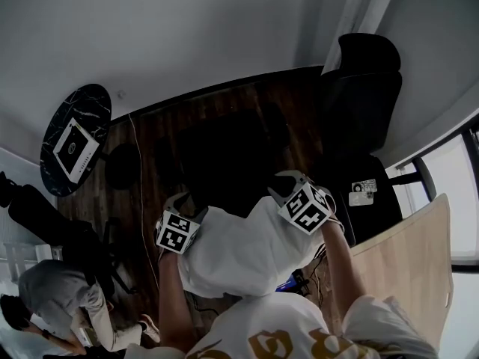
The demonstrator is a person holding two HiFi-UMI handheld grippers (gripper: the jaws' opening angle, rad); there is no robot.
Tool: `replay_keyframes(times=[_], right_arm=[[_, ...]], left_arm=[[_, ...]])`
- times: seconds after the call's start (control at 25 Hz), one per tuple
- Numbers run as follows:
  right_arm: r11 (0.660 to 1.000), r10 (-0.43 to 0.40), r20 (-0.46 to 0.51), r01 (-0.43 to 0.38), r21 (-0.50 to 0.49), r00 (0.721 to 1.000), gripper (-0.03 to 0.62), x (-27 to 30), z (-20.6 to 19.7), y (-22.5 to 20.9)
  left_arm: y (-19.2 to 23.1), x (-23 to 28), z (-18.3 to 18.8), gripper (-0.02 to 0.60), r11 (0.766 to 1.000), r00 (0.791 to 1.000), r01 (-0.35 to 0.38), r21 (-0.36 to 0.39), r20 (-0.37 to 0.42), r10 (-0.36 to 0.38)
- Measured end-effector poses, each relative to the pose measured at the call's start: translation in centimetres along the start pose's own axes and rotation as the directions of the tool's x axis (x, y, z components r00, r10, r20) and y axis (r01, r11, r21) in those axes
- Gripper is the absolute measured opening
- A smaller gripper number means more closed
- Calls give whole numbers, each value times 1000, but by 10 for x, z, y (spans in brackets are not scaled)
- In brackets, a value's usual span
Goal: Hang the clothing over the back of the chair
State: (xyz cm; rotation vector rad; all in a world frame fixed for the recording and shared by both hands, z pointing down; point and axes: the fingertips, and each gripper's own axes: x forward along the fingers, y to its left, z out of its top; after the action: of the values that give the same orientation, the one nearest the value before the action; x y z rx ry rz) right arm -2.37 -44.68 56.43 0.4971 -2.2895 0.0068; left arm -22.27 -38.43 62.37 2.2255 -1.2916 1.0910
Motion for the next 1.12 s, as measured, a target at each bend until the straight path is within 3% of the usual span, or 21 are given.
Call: replay_keyframes(times=[0.08,0.12,0.24,0.4,0.64,0.88,1.12], right_arm=[[999,-35,12,34,41,999,95,-13,0,-9],[996,-58,23,57,64,998,57,-20,0,-14],[986,-137,61,130,108,989,23,-40,4,-28],[962,-262,82,254,97,962,18,-69,12,-47],[918,-388,83,377,121,918,12,-111,13,-59],[837,-545,148,524,161,825,39,-142,16,-77],[711,-699,186,699,78,690,43,-181,21,-89]], left_arm=[[5,-12,13,216,998,997,-56,-9,61,56],[8,-20,21,178,995,991,-96,-11,96,96],[15,-42,40,56,981,963,-194,-7,189,192],[16,-63,49,30,975,948,-219,-22,231,218],[12,-88,57,22,972,935,-224,-68,266,234],[-1,-105,47,21,975,930,-212,-69,292,223],[-13,-119,40,21,973,924,-219,-67,307,229]])
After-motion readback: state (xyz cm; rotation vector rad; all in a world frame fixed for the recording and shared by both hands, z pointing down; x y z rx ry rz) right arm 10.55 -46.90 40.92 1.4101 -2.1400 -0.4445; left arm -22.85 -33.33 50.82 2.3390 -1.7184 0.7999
